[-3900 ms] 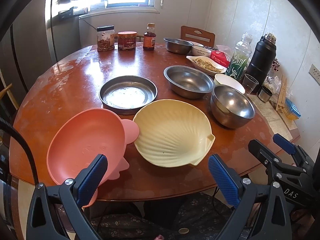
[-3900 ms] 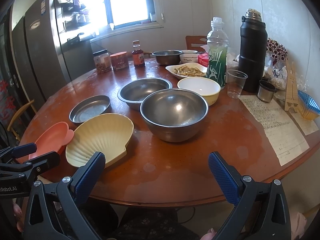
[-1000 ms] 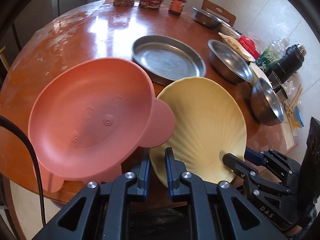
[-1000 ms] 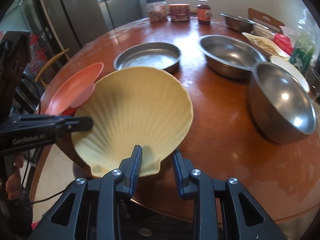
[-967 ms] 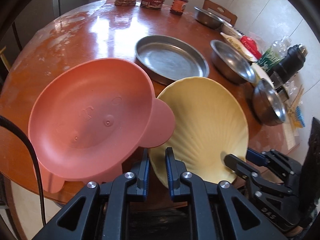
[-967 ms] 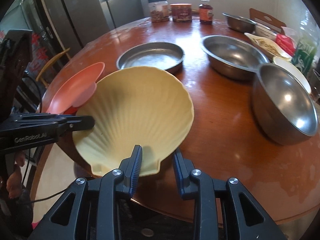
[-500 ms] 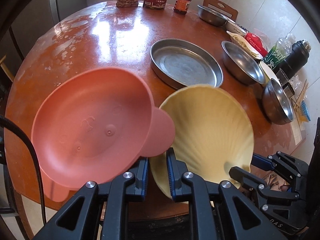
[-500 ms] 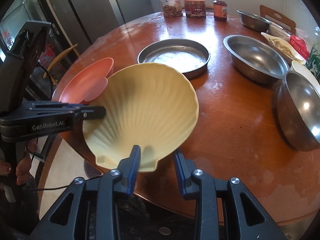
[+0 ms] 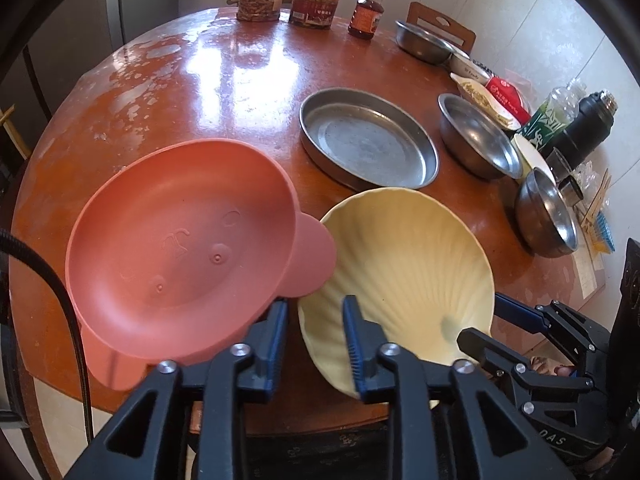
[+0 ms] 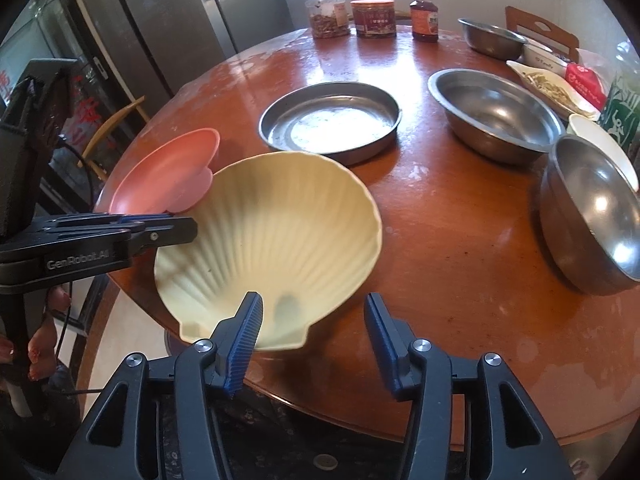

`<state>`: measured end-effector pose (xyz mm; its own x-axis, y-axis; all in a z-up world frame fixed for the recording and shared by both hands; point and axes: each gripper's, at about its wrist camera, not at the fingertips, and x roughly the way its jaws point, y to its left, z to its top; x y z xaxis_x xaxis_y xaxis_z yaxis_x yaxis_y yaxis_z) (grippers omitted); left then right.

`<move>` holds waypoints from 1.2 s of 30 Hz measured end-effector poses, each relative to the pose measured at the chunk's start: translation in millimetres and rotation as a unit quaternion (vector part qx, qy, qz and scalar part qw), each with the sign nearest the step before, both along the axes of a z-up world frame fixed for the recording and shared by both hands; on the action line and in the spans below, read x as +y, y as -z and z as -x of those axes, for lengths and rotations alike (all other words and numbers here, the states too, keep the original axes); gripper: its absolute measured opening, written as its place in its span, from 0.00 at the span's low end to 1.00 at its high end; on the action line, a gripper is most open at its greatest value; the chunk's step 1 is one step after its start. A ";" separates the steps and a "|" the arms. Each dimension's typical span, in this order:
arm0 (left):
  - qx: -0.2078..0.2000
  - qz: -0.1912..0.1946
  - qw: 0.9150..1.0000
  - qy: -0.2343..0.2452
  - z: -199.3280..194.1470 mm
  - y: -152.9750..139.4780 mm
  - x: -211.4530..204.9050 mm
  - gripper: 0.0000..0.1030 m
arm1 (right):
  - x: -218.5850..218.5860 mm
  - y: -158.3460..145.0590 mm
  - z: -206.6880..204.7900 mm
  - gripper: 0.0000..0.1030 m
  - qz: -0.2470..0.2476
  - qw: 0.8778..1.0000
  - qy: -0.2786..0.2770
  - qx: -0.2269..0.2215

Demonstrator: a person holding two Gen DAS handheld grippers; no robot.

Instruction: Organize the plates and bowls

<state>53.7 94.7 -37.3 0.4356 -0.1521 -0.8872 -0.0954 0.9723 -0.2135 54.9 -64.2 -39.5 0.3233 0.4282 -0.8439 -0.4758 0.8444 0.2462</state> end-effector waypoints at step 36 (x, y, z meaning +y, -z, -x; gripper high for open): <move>-0.048 0.012 0.985 -0.167 65.4 -30.9 109.6 0.54 | 62.6 -52.2 -35.0 0.63 -0.032 0.995 -0.059 -0.080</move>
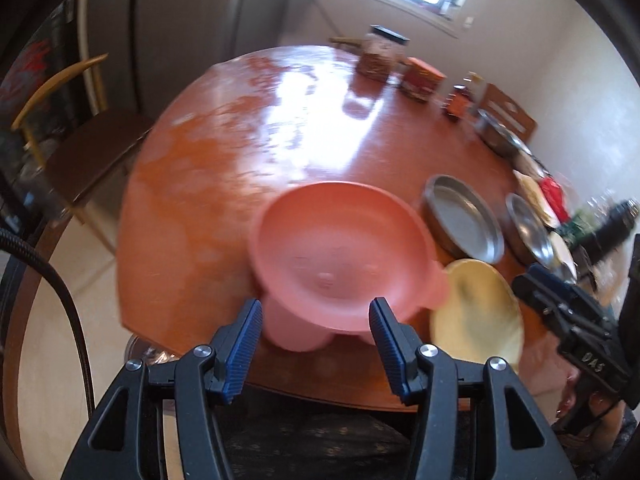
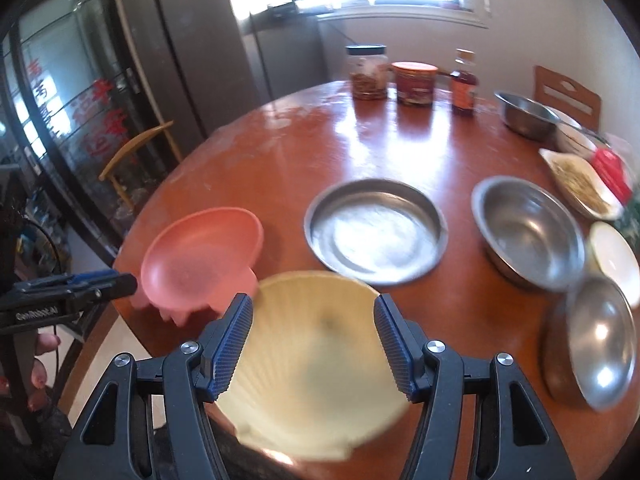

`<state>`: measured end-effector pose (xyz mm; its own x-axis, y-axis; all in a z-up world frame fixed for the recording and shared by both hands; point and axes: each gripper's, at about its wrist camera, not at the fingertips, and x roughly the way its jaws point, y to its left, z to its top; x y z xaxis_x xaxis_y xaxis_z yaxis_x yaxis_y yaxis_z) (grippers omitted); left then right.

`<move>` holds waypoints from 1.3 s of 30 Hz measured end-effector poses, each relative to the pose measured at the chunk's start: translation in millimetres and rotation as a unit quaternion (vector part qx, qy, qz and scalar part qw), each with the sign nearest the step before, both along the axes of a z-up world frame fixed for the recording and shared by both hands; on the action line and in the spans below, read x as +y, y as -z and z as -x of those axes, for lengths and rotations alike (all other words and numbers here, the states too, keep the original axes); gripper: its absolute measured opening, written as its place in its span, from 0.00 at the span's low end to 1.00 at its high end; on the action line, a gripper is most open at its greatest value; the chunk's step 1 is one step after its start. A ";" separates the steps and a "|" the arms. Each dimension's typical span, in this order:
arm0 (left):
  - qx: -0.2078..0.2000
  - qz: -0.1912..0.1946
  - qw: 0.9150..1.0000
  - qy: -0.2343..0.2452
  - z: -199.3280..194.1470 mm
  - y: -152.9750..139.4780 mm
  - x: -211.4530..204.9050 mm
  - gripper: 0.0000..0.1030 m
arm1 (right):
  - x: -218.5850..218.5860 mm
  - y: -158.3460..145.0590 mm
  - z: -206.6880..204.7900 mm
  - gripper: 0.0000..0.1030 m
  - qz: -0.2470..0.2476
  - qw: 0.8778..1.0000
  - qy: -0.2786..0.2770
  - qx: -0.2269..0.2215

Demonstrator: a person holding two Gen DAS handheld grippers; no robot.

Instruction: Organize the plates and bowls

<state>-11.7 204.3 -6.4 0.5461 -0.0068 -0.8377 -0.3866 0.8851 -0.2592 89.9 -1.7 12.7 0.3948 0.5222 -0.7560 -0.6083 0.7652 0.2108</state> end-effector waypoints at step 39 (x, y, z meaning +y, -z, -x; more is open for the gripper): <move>0.001 0.035 0.999 0.035 -51.1 9.4 6.8 0.38 | 75.4 26.0 -39.1 0.23 0.009 0.998 -0.049 0.043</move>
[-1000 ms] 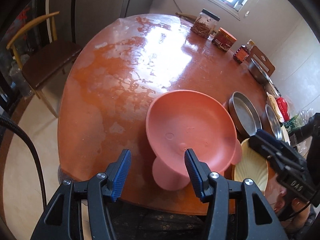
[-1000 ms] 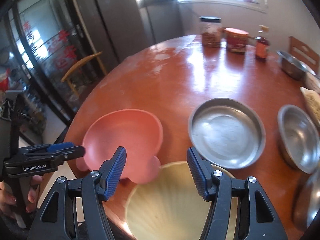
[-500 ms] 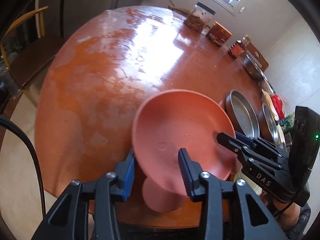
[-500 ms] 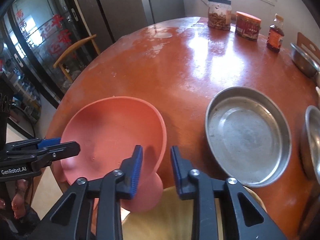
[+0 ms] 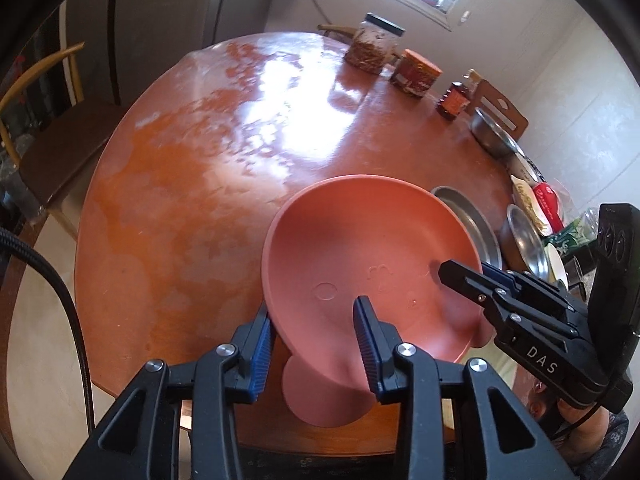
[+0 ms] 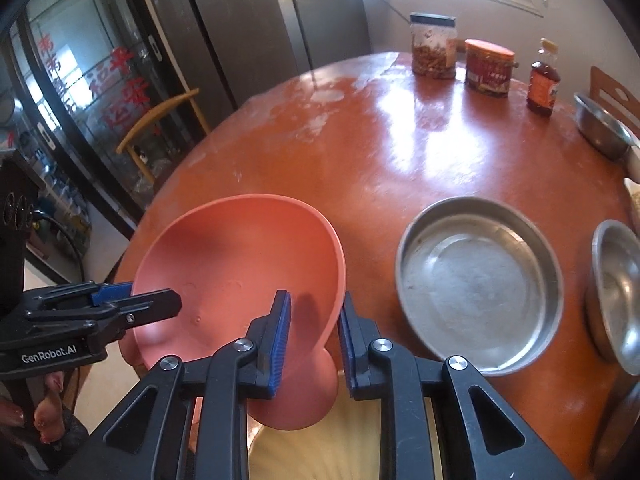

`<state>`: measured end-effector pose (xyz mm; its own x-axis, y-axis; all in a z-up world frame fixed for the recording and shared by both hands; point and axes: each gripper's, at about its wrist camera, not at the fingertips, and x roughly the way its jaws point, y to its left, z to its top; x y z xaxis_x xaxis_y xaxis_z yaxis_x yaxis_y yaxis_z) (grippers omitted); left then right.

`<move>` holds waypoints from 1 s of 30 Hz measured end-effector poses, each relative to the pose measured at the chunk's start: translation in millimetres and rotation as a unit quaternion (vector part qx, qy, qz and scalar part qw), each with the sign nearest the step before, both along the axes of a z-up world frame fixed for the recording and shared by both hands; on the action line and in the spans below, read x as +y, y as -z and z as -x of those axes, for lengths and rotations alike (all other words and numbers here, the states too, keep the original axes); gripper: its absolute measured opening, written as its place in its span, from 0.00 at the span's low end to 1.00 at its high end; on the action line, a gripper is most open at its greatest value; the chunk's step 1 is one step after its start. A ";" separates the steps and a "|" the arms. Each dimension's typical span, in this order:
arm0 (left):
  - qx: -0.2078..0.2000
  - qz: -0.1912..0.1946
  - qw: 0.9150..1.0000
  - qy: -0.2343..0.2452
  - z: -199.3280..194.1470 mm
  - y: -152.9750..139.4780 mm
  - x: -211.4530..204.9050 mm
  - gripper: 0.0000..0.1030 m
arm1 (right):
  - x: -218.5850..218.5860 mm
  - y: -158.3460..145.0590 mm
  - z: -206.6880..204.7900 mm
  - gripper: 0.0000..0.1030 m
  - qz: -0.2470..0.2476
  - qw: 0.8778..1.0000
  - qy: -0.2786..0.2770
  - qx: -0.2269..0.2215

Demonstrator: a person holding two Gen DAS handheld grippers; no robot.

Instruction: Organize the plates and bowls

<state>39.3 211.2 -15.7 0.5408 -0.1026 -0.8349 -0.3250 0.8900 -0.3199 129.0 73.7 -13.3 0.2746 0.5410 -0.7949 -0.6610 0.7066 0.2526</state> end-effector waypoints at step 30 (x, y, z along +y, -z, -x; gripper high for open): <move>0.032 -0.038 0.993 0.109 -12.0 3.0 -125.7 0.38 | -134.1 2.9 14.1 0.24 -0.008 0.997 0.075 0.010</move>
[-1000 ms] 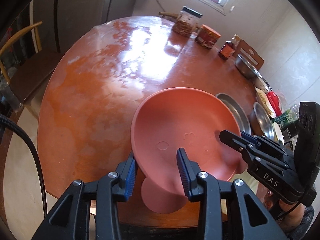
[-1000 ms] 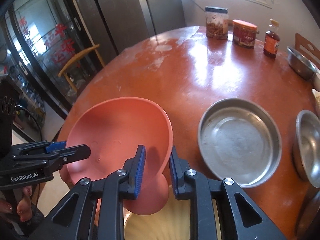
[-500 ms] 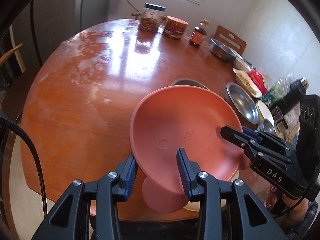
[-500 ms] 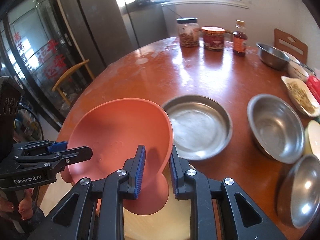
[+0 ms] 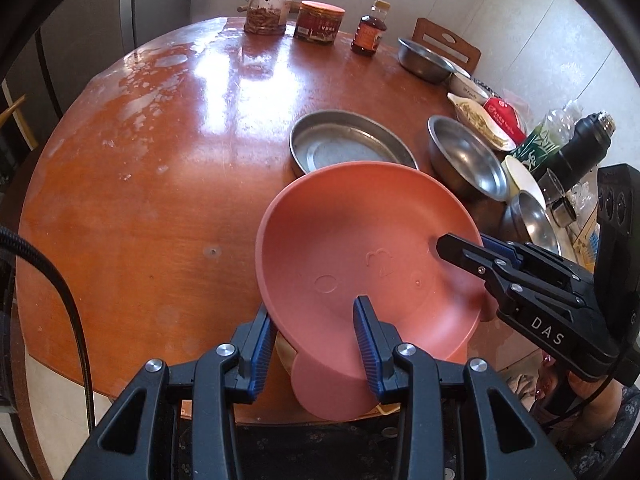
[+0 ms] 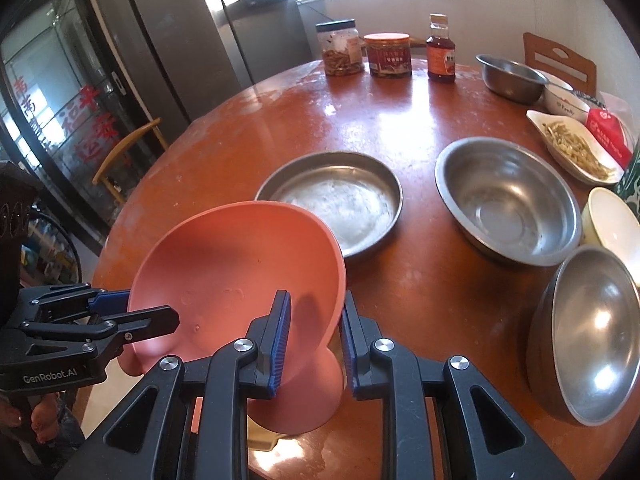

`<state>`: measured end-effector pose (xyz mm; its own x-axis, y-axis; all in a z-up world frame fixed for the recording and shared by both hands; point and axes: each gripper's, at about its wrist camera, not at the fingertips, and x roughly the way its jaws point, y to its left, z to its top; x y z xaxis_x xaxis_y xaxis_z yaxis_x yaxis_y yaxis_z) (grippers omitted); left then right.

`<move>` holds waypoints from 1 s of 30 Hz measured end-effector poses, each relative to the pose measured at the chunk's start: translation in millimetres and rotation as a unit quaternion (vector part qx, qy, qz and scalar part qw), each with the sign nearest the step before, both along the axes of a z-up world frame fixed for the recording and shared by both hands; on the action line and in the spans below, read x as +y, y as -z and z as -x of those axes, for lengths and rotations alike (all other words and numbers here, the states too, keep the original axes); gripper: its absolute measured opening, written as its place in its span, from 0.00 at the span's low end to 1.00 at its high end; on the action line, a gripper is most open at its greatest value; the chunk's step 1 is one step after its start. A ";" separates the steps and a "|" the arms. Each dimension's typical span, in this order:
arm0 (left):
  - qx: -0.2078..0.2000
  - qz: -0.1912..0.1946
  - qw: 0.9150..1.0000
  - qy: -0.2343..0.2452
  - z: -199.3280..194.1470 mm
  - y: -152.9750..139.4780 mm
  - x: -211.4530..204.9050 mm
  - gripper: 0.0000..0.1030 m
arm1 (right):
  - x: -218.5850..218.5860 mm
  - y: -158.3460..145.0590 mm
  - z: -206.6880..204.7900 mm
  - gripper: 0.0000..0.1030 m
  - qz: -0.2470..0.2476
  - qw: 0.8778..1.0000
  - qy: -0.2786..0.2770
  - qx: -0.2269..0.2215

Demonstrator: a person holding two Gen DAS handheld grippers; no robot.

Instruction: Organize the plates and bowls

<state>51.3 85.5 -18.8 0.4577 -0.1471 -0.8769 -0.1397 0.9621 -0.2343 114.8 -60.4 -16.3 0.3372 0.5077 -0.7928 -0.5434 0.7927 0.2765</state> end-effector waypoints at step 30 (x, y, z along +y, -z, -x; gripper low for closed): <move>0.006 -0.051 0.999 0.019 7.2 4.5 -7.7 0.38 | 5.1 26.7 0.9 0.26 0.046 0.999 -0.014 0.018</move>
